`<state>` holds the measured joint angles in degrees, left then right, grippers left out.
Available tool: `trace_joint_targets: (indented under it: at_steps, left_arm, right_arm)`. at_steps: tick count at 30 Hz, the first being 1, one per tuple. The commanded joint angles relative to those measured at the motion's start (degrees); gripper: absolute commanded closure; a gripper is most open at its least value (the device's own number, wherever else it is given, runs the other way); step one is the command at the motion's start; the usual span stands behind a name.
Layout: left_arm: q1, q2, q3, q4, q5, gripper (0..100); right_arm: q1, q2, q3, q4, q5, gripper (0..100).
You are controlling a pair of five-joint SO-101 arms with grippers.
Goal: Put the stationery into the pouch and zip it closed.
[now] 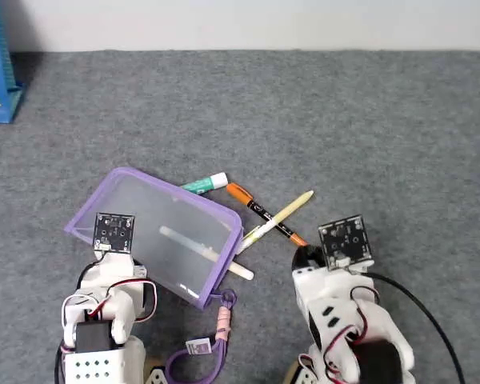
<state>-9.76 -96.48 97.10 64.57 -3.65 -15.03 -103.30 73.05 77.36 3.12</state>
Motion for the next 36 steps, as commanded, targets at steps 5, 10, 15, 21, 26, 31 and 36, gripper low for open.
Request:
trace_joint_targets:
  at_steps: [5,10,15,21,26,31,36]
  left_arm:
    - [0.00,-0.62,-1.01,0.35,-0.44,99]
    - [0.00,-0.62,-1.01,0.35,-0.44,99]
    - [0.00,-0.62,-1.01,0.35,-0.44,99]
    - [0.00,-0.62,-1.01,0.35,-0.44,99]
    - [0.00,-0.62,-1.01,0.35,-0.44,99]
    - [0.00,-0.62,-1.01,0.35,-0.44,99]
    - [0.00,-0.62,-1.01,0.35,-0.44,99]
  right_arm:
    - [-8.75,14.90,-10.46,4.18,-3.34,98.7]
    - [-13.85,31.16,-14.33,3.38,-6.86,94.1]
    - [-17.01,46.55,-15.12,-0.48,-13.36,75.9]
    - [-26.86,56.22,-17.41,-4.00,-26.37,75.2]
    - [-34.77,57.89,-18.37,-8.40,-30.07,80.1]
    - [-42.51,57.98,-18.20,-11.91,-34.37,80.5]
    - [-44.88,58.07,-18.11,-13.23,-35.52,80.7]
